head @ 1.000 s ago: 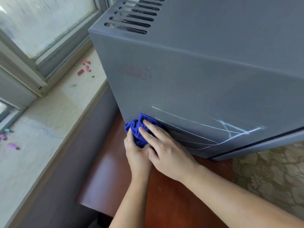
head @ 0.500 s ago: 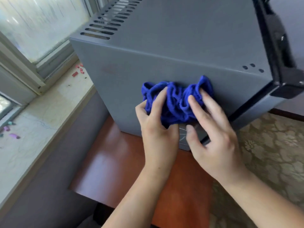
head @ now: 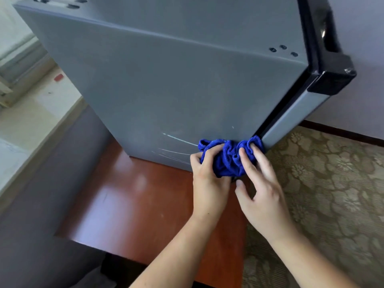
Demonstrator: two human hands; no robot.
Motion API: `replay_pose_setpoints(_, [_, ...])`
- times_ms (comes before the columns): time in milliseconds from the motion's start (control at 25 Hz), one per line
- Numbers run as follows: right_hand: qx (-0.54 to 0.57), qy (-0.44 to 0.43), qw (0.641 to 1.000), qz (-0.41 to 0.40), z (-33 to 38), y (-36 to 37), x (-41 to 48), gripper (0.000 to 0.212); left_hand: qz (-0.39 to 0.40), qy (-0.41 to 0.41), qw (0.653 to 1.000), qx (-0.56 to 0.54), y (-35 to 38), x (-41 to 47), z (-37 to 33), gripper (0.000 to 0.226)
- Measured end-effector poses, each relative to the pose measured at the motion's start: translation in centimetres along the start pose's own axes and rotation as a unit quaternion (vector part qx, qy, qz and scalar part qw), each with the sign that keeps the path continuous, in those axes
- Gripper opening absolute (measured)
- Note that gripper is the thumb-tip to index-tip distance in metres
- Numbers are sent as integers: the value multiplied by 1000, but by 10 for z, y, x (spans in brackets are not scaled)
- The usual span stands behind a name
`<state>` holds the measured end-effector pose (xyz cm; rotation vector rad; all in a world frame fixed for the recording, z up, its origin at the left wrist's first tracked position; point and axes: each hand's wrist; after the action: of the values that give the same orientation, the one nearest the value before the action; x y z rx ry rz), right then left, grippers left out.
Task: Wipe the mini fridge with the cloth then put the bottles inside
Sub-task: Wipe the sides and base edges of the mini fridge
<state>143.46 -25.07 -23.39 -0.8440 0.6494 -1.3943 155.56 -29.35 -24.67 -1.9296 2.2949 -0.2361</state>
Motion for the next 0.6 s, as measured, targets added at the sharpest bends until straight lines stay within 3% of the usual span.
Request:
replay_pose_setpoints(120, [9, 15, 1000, -13, 12, 16, 3, 72, -14, -2, 1000, 12, -20, 2, 10, 66])
replay_pose_setpoints(360, [9, -61, 998, -18, 100, 30, 58, 70, -125, 7, 992, 9, -103, 23, -6, 75])
replay_pose_setpoints(480, [13, -101, 995, 9, 135, 25, 82, 70, -188, 13, 981, 37, -153, 35, -24, 74])
replay_pose_setpoints(600, [0, -103, 993, 51, 154, 17, 86, 73, -209, -12, 978, -1, -173, 37, -38, 70])
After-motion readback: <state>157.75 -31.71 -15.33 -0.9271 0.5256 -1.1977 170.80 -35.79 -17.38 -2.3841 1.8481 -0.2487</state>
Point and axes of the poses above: each hand's wrist, its own x-axis towards the middle knuckle, its own y-axis out of the palm, z = x × y, and after that the axes turned 15 degrees about z, right-handed
